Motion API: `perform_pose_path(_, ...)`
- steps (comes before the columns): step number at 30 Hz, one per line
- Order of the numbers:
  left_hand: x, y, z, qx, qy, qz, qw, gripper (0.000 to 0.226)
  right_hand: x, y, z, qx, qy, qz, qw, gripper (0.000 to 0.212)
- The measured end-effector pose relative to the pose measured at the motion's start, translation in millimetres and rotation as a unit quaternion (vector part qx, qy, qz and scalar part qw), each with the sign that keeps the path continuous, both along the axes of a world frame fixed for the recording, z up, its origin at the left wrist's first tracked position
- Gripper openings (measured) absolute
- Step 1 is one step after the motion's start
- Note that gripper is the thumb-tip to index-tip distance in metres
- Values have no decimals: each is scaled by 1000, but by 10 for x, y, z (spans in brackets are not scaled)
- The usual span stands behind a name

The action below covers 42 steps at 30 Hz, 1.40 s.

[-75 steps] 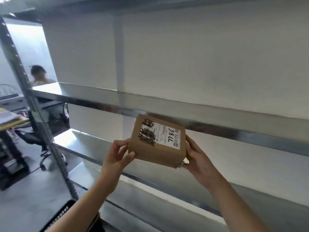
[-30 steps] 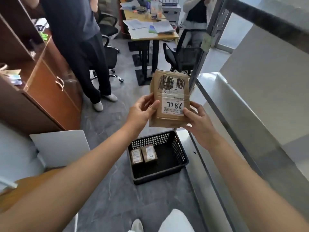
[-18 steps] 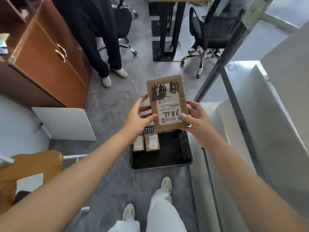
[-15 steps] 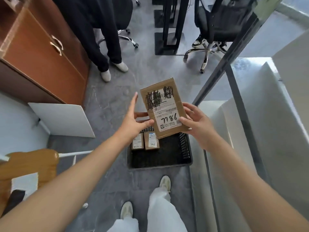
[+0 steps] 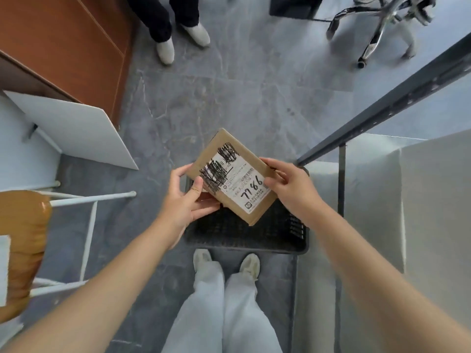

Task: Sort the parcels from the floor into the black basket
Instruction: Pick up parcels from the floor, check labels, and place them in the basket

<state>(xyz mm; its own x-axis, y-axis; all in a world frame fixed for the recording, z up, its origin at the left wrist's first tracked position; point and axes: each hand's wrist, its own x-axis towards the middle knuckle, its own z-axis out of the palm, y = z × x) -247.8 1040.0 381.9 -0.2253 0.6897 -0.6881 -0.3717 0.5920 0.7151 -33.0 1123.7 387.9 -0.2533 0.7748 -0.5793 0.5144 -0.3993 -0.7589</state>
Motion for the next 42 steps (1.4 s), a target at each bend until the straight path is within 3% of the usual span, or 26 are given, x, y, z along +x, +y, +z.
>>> perform_pose_path(3, -73, -93, -563, -19, -18, 37, 999, 28, -160, -114, -654, -15, -31, -30, 999, 66)
perform_pose_path(7, -196, -205, -1418, -69, -14, 39, 997, 30, -296, -348, -1585, -113, 5, -159, 981, 94)
perform_pose_path(14, -337, -485, -2856, -171, 123, -100, 972, 26, -333, -794, -3102, -164, -11, -183, 969, 79)
perform_pose_path(17, -408, -559, -3340, -211, 274, -208, 915, 39, -351, -939, -3534, -187, -33, -124, 974, 75)
perform_pose_path(20, -364, -625, -3627, -235, 330, -270, 874, 41, -353, -1025, -3827, -205, -74, -90, 972, 72)
perform_pose_path(25, -419, -619, -3952, -297, 356, -327, 823, 46, -471, -952, -4152, -218, -94, -43, 970, 42)
perform_pose_path(31, -390, -675, -4262, -331, 358, -378, 787, 29, -720, -883, -4507, -198, -160, 73, 964, 73)
perform_pose_path(36, -236, -629, -4537, -364, 418, -363, 750, 19, -806, -965, -4819, -199, -171, 32, 964, 58)
perform_pose_path(42, -83, -793, -4830, -349, 450, -355, 741, 60, -909, -1147, -5100, -198, -181, -30, 963, 53)
